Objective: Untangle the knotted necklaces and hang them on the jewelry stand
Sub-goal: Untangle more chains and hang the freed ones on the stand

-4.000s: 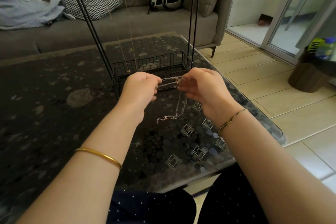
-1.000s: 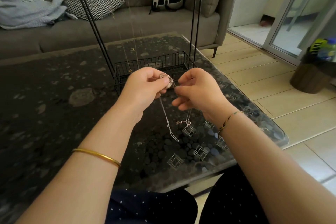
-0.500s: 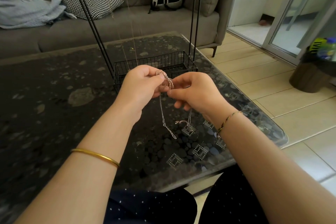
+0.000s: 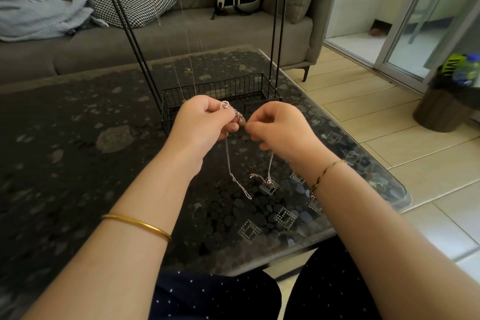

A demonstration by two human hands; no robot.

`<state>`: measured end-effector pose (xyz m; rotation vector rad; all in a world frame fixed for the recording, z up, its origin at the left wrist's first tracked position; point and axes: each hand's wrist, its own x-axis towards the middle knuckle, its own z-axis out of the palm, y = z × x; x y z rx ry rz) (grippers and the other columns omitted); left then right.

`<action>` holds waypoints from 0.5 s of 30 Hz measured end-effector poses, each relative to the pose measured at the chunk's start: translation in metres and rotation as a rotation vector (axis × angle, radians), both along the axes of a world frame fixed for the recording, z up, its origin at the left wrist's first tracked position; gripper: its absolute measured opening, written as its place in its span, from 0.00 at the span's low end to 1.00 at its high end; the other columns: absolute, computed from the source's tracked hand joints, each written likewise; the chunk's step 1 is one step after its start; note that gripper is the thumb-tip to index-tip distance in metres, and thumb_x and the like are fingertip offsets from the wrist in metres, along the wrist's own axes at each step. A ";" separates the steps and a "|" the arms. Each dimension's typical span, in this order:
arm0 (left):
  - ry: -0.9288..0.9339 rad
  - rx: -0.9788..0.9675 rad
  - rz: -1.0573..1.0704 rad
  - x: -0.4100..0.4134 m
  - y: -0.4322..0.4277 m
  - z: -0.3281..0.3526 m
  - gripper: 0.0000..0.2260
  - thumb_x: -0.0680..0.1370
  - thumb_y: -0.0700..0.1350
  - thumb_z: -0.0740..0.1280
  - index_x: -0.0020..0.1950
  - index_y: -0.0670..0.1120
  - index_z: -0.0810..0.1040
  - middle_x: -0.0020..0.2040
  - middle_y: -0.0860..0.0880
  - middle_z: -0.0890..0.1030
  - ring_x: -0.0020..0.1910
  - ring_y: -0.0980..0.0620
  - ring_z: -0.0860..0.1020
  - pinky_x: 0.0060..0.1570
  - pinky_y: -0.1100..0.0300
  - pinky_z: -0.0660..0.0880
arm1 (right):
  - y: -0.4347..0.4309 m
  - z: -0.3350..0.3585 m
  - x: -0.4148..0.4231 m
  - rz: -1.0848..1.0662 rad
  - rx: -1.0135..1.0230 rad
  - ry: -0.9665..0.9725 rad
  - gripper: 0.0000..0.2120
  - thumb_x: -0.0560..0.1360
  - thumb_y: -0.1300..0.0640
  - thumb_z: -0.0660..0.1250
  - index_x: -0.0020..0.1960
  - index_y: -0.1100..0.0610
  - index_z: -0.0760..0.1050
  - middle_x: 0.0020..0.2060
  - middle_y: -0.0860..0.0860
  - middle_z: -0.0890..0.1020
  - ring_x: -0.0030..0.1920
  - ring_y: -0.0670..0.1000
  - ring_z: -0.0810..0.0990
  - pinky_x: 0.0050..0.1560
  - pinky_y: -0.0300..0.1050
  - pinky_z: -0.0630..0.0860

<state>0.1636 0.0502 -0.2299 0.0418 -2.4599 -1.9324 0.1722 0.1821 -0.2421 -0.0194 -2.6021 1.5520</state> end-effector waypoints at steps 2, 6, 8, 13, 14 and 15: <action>-0.015 0.010 0.000 0.000 0.001 0.001 0.05 0.78 0.38 0.65 0.45 0.45 0.77 0.42 0.48 0.83 0.39 0.57 0.82 0.49 0.57 0.80 | 0.001 0.001 0.000 -0.015 -0.005 0.000 0.03 0.73 0.62 0.65 0.43 0.55 0.76 0.34 0.47 0.76 0.34 0.45 0.74 0.38 0.41 0.74; -0.005 -0.047 -0.023 0.001 0.001 0.000 0.02 0.78 0.40 0.66 0.49 0.44 0.78 0.44 0.48 0.83 0.42 0.55 0.83 0.49 0.58 0.80 | 0.001 0.005 0.003 -0.021 -0.088 0.024 0.03 0.73 0.59 0.67 0.45 0.56 0.79 0.33 0.47 0.76 0.32 0.43 0.72 0.34 0.37 0.71; 0.006 -0.074 -0.034 0.001 0.001 -0.001 0.03 0.78 0.41 0.67 0.50 0.44 0.78 0.44 0.49 0.83 0.43 0.55 0.82 0.49 0.58 0.79 | 0.000 0.005 0.005 -0.018 -0.073 0.072 0.03 0.73 0.56 0.69 0.43 0.56 0.81 0.35 0.47 0.79 0.35 0.43 0.75 0.37 0.38 0.74; 0.021 -0.090 -0.028 0.002 -0.001 0.000 0.00 0.77 0.41 0.68 0.47 0.45 0.78 0.45 0.48 0.83 0.43 0.53 0.82 0.49 0.56 0.80 | 0.001 0.004 0.005 -0.002 -0.037 0.124 0.03 0.71 0.56 0.72 0.42 0.55 0.82 0.36 0.45 0.81 0.38 0.42 0.77 0.44 0.37 0.76; 0.020 -0.087 -0.029 0.002 -0.001 0.000 0.00 0.77 0.41 0.68 0.47 0.45 0.78 0.44 0.47 0.83 0.43 0.53 0.81 0.50 0.55 0.80 | 0.000 0.004 0.005 0.005 -0.039 0.127 0.02 0.70 0.56 0.73 0.42 0.55 0.81 0.36 0.45 0.81 0.38 0.42 0.77 0.43 0.37 0.76; 0.019 -0.081 -0.031 0.002 -0.001 0.000 0.01 0.77 0.40 0.68 0.46 0.45 0.78 0.44 0.47 0.82 0.43 0.53 0.81 0.50 0.55 0.80 | 0.000 0.005 0.005 0.010 -0.044 0.130 0.02 0.70 0.57 0.73 0.41 0.55 0.81 0.35 0.45 0.80 0.38 0.42 0.77 0.43 0.37 0.76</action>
